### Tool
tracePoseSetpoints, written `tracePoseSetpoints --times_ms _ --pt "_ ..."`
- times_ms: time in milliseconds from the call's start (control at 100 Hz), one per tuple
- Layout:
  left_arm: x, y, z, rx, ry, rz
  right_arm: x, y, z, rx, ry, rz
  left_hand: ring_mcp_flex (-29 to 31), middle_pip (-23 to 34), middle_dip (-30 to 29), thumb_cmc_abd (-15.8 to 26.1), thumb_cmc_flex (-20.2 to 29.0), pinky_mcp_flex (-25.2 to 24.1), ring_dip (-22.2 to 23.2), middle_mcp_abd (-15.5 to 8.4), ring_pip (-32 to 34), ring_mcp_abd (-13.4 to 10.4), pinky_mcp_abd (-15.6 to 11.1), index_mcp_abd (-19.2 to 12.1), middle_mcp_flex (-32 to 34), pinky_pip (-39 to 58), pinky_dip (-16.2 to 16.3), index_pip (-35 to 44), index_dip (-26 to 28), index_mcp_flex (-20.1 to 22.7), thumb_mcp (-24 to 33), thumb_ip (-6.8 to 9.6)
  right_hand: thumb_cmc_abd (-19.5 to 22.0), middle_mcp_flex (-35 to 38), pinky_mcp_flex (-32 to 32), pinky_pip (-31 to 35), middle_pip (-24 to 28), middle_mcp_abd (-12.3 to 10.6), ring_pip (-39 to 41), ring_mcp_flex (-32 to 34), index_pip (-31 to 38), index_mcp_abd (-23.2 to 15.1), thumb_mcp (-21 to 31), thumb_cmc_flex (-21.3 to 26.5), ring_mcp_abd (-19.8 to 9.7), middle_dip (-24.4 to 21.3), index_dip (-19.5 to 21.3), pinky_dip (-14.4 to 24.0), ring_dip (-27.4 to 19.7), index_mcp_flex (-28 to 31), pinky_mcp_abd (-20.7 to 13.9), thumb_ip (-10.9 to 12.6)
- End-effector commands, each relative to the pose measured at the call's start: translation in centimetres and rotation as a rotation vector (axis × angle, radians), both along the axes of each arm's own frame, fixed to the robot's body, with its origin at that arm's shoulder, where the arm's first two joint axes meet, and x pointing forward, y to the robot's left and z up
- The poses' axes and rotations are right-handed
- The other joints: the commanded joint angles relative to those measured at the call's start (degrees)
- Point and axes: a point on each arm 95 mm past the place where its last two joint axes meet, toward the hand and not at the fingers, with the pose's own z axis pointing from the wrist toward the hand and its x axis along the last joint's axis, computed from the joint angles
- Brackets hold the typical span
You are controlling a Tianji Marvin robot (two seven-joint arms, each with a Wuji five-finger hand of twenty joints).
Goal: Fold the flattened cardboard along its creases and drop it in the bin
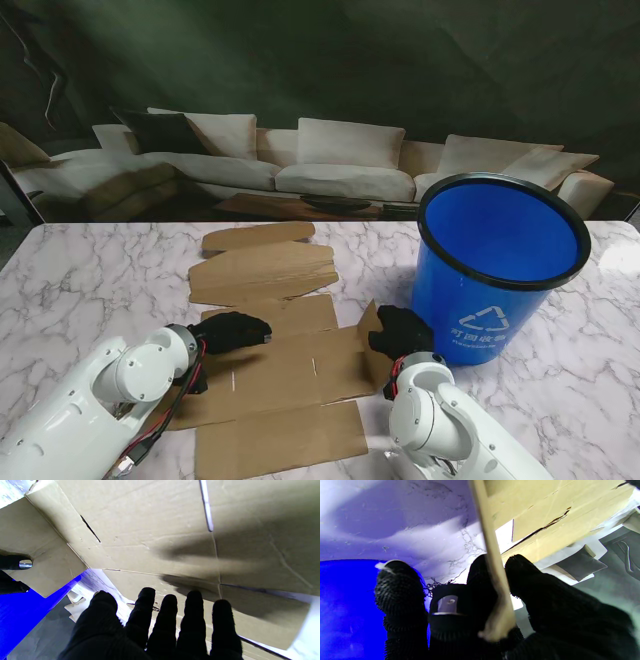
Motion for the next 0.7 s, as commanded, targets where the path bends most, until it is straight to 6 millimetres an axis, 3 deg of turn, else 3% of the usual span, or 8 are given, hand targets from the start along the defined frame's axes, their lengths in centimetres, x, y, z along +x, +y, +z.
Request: tracePoseSetpoints --times_ms 0,370,440,510,540,560,580,690 --pt "-0.2 0.0 -1.2 0.022 0.054 -0.01 -0.5 0.1 -0.3 -0.001 0.014 0.014 -0.2 -0.5 -0.6 1.8 -0.8 -0.6 -1.0 -0.1 -1.1 1.5 -0.9 -0.4 -2.4 -1.0 -0.4 -0.9 -0.6 -1.0 -1.7 -0.31 2.5 2.7 0.1 0.6 0.6 2.5 -0.3 -0.2 -0.5 -0.7 1.7 4.0 -1.4 -0.3 -1.0 -0.5 -0.6 -1.4 2.1 -0.4" --pt "1.2 -1.0 -1.7 0.043 0.093 -0.041 -1.6 0.0 -0.2 0.004 0.013 0.049 -0.7 -0.3 -0.7 2.0 -0.8 -0.7 -1.1 -0.3 -1.1 1.3 -1.4 -0.4 -3.2 -0.9 -0.3 -1.2 -0.8 -1.9 -1.6 -0.28 3.3 2.3 -0.4 0.2 0.4 2.5 -1.0 -0.2 -0.7 -0.6 1.2 4.3 -0.9 -0.6 -1.7 -0.3 -1.1 -2.2 2.1 -0.5" --pt "1.6 -1.3 -1.8 0.042 0.096 -0.044 -1.6 -0.2 -0.1 0.003 0.01 0.049 -0.8 -0.2 -0.6 2.0 -0.9 -0.8 -1.1 -0.3 -1.1 1.2 -1.5 -0.4 -3.3 -0.9 -0.3 -1.2 -0.8 -1.9 -1.6 -0.28 4.1 0.0 -2.8 -0.8 -0.7 2.8 -4.3 -0.2 -1.3 -1.5 0.4 3.6 0.6 -1.0 -2.1 0.1 -2.8 -3.7 1.9 0.0" --pt "1.8 -1.5 -1.8 0.04 0.095 -0.045 -1.7 -0.4 -0.1 0.0 0.029 0.063 -0.9 -0.1 -0.6 2.1 -0.8 -0.9 -1.1 -0.4 -1.1 1.2 -1.6 -0.5 -3.4 -0.9 -0.3 -1.1 -0.8 -1.9 -1.6 -0.28 6.8 -7.8 -9.0 -4.3 -4.5 4.5 -14.2 -0.3 -5.7 -4.1 -0.1 -0.9 3.3 -0.7 -0.5 2.2 -8.7 -7.6 1.3 1.9" --pt "1.9 -1.5 -1.8 0.04 0.095 -0.046 -1.8 -0.5 -0.2 0.001 0.046 0.07 -1.0 -0.1 -0.6 2.0 -0.8 -0.9 -1.1 -0.4 -1.1 1.2 -1.6 -0.5 -3.5 -0.8 -0.3 -1.1 -0.8 -1.9 -1.6 -0.28 10.9 -13.2 -13.2 -6.7 -7.6 5.6 -21.6 -0.4 -10.7 -4.7 -2.9 -7.0 5.0 -0.3 2.3 4.1 -12.9 -9.5 1.4 5.0" --pt "1.9 -1.5 -1.8 0.04 0.094 -0.047 -1.9 -0.5 -0.2 0.004 0.054 0.073 -1.0 -0.1 -0.6 2.1 -0.8 -0.9 -1.1 -0.4 -1.0 1.3 -1.6 -0.5 -3.5 -0.8 -0.3 -1.1 -0.8 -1.9 -1.6 -0.27 13.4 -16.6 -15.6 -8.3 -9.7 6.3 -26.4 -0.5 -14.5 -4.9 -4.8 -10.3 6.0 -0.1 7.1 5.8 -15.2 -10.5 1.3 7.6" --pt "1.9 -1.5 -1.8 0.04 0.092 -0.047 -1.9 -0.6 -0.2 0.008 0.058 0.074 -1.0 0.0 -0.6 2.0 -0.9 -0.9 -1.1 -0.3 -1.0 1.3 -1.6 -0.5 -3.5 -0.8 -0.3 -1.0 -0.7 -1.8 -1.6 -0.28 14.8 -21.2 -19.2 -10.1 -11.8 7.2 -32.1 -2.7 -16.4 -5.2 -7.2 -13.1 7.2 -0.2 9.0 6.5 -16.8 -12.8 1.4 8.7" --pt "1.9 -1.4 -1.8 0.042 0.086 -0.052 -2.3 -0.8 -0.2 0.021 0.061 0.087 -0.8 0.2 -0.6 2.0 -0.8 -0.7 -1.0 -0.4 -0.9 1.3 -1.9 -0.6 -3.2 -0.7 -0.3 -0.9 -0.7 -1.6 -1.6 -0.28 16.9 -37.5 -31.2 -15.7 -17.0 8.8 -45.4 -16.4 -19.6 -6.6 -14.5 -17.0 8.9 -0.7 10.8 8.2 -17.2 -20.4 0.3 9.0"
